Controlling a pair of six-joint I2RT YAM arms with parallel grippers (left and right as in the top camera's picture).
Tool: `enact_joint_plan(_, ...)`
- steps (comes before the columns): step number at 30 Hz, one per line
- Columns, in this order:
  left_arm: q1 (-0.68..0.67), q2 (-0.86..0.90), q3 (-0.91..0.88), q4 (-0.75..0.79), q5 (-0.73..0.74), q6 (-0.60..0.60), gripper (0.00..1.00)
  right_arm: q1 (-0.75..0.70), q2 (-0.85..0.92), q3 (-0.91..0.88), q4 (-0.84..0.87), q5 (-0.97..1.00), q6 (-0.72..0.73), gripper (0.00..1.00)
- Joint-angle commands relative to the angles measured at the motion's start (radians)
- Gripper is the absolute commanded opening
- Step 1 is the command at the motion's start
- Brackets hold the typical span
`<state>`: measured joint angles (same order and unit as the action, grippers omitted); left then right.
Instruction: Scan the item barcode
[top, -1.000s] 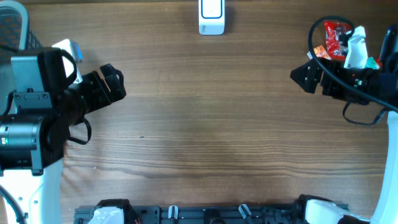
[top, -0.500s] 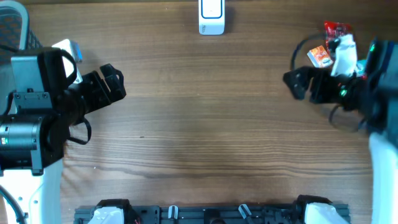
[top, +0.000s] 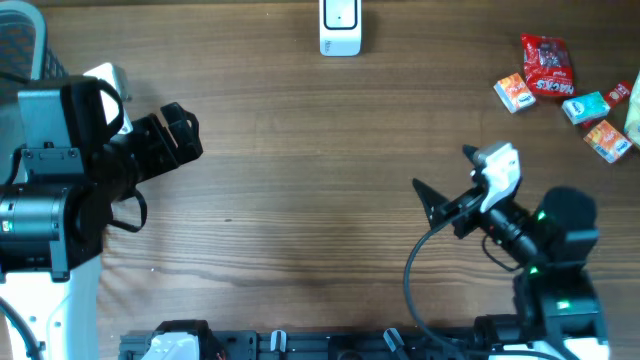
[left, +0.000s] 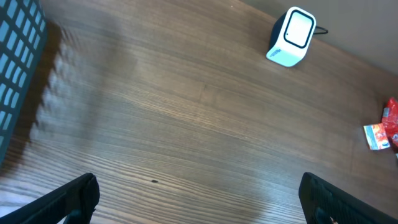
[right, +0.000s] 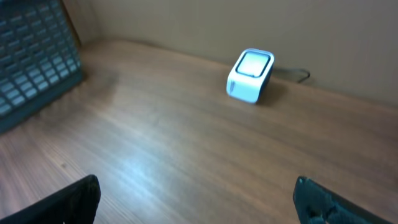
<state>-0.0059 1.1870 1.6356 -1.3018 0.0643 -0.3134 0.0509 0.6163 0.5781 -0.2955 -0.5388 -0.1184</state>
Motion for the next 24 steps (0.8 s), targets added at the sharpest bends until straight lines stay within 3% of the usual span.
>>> enact_joint_plan(1, 0.006, 0.0, 0.001, 0.003, -0.01, -0.009, 1.0, 0.011, -0.097, -0.169, 0.162, -0.012, -0.01, 1.0)
enact_joint_plan(4, 0.006, 0.0, 0.001, 0.003, -0.01, -0.009, 1.0, 0.016, -0.197, -0.304, 0.317, -0.006, -0.012, 1.0)
enact_joint_plan(9, 0.006, 0.0, 0.001, 0.003, -0.01, -0.009, 1.0, 0.015, -0.352, -0.452, 0.428, 0.026, -0.01, 1.0)
enact_joint_plan(24, 0.006, 0.0, 0.001, 0.003, -0.01, -0.009, 1.0, 0.014, -0.553, -0.571, 0.46, 0.201, -0.013, 1.0)
